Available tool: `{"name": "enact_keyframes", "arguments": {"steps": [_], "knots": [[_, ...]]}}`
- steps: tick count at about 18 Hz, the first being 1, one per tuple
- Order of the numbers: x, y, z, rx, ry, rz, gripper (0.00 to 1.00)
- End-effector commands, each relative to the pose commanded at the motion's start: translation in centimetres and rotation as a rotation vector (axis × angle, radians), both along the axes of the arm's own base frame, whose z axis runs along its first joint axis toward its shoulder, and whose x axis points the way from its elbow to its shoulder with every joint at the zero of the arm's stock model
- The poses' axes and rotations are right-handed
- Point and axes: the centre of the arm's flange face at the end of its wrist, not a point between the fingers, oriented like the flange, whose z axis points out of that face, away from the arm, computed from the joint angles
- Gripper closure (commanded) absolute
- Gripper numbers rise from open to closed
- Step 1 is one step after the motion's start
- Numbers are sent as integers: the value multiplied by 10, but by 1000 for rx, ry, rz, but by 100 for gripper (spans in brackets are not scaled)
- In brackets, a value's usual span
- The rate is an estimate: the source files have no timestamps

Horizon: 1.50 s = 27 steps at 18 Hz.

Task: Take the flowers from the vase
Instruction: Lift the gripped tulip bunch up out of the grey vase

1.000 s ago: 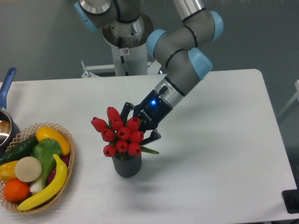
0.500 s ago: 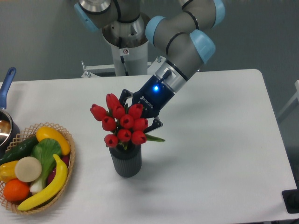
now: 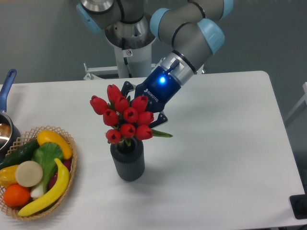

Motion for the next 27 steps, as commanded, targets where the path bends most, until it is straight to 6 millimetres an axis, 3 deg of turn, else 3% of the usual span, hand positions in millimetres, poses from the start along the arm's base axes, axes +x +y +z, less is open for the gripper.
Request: {"name": "enact_keyframes", "arguments": {"steps": [12, 18, 24, 27], "knots": [[-21, -15, 41, 36, -35, 64, 55], [-39, -24, 75, 82, -57, 93, 55], [-56, -34, 87, 90, -19, 123, 55], [-66, -46, 81, 84, -25, 151, 55]]}}
